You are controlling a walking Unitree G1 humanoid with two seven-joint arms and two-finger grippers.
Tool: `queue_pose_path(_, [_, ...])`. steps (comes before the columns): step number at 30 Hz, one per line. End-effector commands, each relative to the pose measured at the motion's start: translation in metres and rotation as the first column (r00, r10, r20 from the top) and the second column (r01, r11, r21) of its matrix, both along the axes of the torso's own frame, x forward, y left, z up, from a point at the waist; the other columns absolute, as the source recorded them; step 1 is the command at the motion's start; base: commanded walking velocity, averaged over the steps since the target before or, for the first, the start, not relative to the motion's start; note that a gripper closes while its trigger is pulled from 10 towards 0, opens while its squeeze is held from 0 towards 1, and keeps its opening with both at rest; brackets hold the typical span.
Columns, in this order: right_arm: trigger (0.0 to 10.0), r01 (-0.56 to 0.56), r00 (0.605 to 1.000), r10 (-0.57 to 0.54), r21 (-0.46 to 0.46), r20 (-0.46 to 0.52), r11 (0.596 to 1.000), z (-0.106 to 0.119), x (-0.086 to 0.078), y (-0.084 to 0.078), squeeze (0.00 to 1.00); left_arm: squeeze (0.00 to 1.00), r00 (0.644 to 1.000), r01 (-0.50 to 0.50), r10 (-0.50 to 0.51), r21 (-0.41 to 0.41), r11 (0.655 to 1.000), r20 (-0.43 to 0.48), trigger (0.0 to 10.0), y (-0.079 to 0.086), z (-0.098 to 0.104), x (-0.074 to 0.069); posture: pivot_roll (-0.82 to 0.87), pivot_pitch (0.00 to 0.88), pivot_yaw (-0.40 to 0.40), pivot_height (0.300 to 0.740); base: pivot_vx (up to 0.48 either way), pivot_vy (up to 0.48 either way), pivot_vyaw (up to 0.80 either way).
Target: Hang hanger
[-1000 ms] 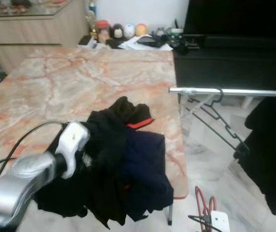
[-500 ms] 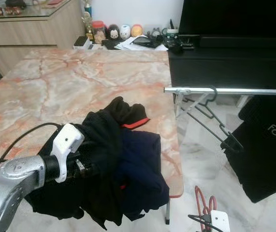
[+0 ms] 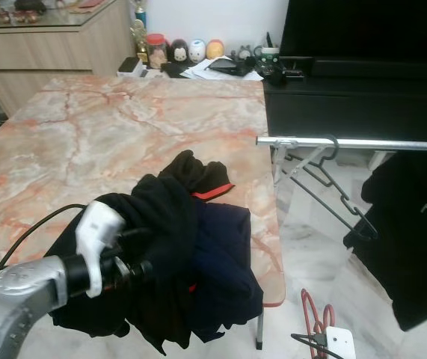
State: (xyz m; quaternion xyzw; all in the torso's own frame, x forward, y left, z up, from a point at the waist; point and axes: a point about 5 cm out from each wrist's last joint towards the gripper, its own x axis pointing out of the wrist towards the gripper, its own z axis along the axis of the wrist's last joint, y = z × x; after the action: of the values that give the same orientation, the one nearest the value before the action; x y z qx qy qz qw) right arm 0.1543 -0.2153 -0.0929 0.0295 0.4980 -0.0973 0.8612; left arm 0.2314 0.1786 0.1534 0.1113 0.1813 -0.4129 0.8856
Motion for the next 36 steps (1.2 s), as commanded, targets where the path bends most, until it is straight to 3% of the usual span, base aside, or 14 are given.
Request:
queue_pose_path(1, [10.0, -0.004, 1.0, 0.004, -0.006, -0.005, 1.0, 0.0, -0.001, -0.001, 0.0, 0.0, 0.997, -0.034, 0.027, 0.096, 0.995, 0.07, 10.0, 0.002, 0.001, 0.009, -0.01, 0.0, -0.001, 0.74, 0.0, 0.0, 0.0])
queue_pose_path(2, [10.0, -0.004, 1.0, 0.004, -0.005, -0.005, 1.0, 0.0, -0.001, -0.001, 0.0, 0.0, 0.991, -0.064, 0.04, 0.182, 0.981, 0.131, 10.0, 0.003, 0.002, 0.019, -0.01, 0.0, 0.0, 0.74, 0.0, 0.0, 0.0])
queue_pose_path(6, [10.0, -0.003, 1.0, 0.003, -0.005, -0.004, 1.0, 0.0, -0.001, -0.001, 0.0, 0.0, 0.989, 0.009, -0.046, 0.255, 0.967, 0.142, 10.0, 0.0, 0.005, 0.018, -0.01, 0.0, 0.001, 0.74, 0.0, 0.0, 0.0])
queue_pose_path(8, [10.0, 0.0, 1.0, 0.0, -0.004, -0.004, 1.0, 0.0, -0.001, -0.001, 0.0, 0.0, 0.984, 0.114, -0.145, 0.266, 0.957, 0.101, 10.0, -0.002, 0.01, 0.009, -0.01, 0.0, 0.004, 0.74, 0.0, 0.0, 0.0])
queue_pose_path(18, [10.0, 0.0, 1.0, 0.0, 0.0, -0.004, 1.0, 0.0, -0.001, 0.0, 0.0, 0.0, 0.953, 0.292, -0.303, 0.277, 0.915, -0.006, 10.0, 0.012, 0.03, -0.012, 0.0, 0.0, 0.004, 0.74, 0.0, 0.0, 0.0])
queue_pose_path(21, [10.0, -0.001, 1.0, 0.001, -0.001, -0.004, 1.0, 0.0, -0.001, 0.0, 0.0, 0.0, 0.951, 0.301, -0.31, 0.267, 0.915, -0.009, 10.0, 0.013, 0.033, -0.013, 0.0, 0.0, 0.003, 0.74, 0.0, 0.0, 0.0])
queue_pose_path(23, [10.0, -0.003, 1.0, 0.003, -0.002, -0.004, 1.0, 0.0, -0.001, 0.0, 0.0, 0.0, 0.953, 0.27, -0.294, 0.248, 0.93, 0.066, 10.0, 0.012, 0.041, -0.008, 0.0, 0.0, 0.003, 0.74, 0.0, 0.0, 0.0])
queue_pose_path(28, [10.0, 0.003, 1.0, -0.003, -0.005, -0.003, 1.0, 0.0, -0.001, 0.0, 0.0, 0.0, 0.961, -0.022, -0.029, 0.179, 0.984, 0.277, 10.0, 0.012, 0.05, 0.029, 0.0, 0.0, 0.004, 0.74, 0.0, 0.0, 0.0])
queue_pose_path(31, [10.0, 0.007, 1.0, -0.007, -0.006, -0.003, 1.0, 0.0, -0.001, 0.0, 0.0, 0.0, 0.855, -0.294, 0.256, 0.014, 0.956, 0.451, 10.0, 0.014, 0.068, 0.059, 0.0, 0.0, 0.005, 0.74, 0.0, 0.0, 0.0])
queue_pose_path(32, [10.0, 0.007, 1.0, -0.007, -0.006, -0.003, 1.0, 0.0, -0.001, 0.0, 0.0, 0.0, 0.855, -0.294, 0.256, 0.014, 0.956, 0.451, 10.0, 0.014, 0.068, 0.059, 0.0, 0.0, 0.005, 0.74, 0.0, 0.0, 0.0])
queue_pose_path(33, [10.0, 0.007, 1.0, -0.007, -0.007, -0.003, 1.0, 0.0, -0.001, 0.0, 0.0, 0.0, 0.758, -0.459, 0.477, -0.157, 0.875, 0.445, 10.0, 0.019, 0.077, 0.073, 0.0, 0.0, 0.005, 0.74, 0.0, 0.0, 0.0])
queue_pose_path(34, [10.0, 0.007, 1.0, -0.007, -0.007, -0.003, 1.0, 0.0, -0.001, 0.0, 0.0, 0.0, 0.758, -0.459, 0.477, -0.157, 0.875, 0.445, 10.0, 0.019, 0.077, 0.073, 0.0, 0.0, 0.005, 0.74, 0.0, 0.0, 0.0])
queue_pose_path(35, [10.0, 0.007, 1.0, -0.007, -0.007, -0.003, 1.0, 0.0, -0.001, 0.0, 0.0, 0.0, 0.682, -0.561, 0.615, -0.257, 0.787, 0.395, 10.0, 0.024, 0.079, 0.08, 0.0, 0.0, 0.005, 0.74, 0.0, 0.0, 0.0])
queue_pose_path(36, [10.0, 0.009, 1.0, -0.009, -0.008, -0.003, 1.0, -0.001, -0.001, 0.0, 0.0, 0.0, 0.659, -0.656, 0.703, -0.255, 0.711, 0.267, 10.0, 0.027, 0.066, 0.087, 0.0, 0.0, 0.01, 0.74, 0.0, 0.0, 0.0])
